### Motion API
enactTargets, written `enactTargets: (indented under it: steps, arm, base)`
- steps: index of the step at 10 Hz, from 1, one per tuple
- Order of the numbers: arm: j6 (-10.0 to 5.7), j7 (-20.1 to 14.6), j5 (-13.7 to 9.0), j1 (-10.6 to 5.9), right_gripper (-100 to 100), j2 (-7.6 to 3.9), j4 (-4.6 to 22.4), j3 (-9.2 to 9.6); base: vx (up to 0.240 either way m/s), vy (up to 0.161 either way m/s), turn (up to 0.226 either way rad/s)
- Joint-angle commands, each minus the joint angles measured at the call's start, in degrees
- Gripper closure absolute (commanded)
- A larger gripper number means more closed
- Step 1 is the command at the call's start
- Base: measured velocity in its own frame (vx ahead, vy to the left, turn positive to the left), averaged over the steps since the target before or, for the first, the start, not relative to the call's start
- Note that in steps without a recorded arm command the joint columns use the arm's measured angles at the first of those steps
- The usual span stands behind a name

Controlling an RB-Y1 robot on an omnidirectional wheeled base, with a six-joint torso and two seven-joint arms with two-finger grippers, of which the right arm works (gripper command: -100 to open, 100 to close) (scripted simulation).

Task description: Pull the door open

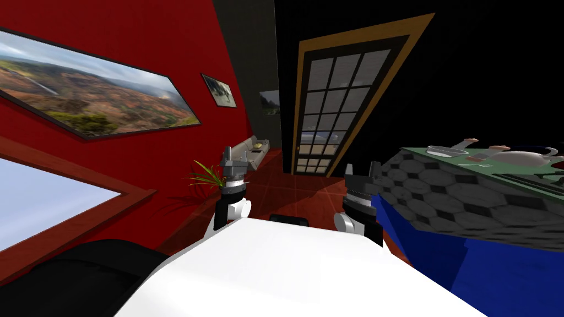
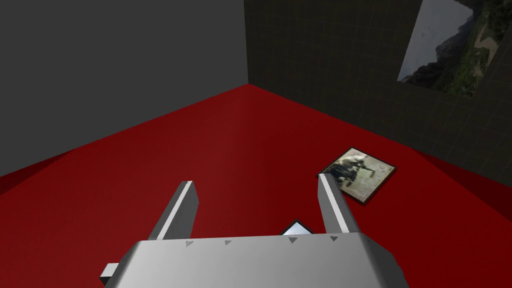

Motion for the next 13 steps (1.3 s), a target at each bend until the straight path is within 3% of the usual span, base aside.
enactTargets:
  steps: [1, 13]
  arm:
    - [-0.66, -2.2, -1.6, -0.49, -100, -0.68, 2.1, 0.54]
    - [-5.28, -16.1, -11.8, -2.25, -100, -4.36, 15.2, 4.49]
  base:
    - [0.193, 0.034, 0.113]
    - [0.127, -0.001, 0.098]
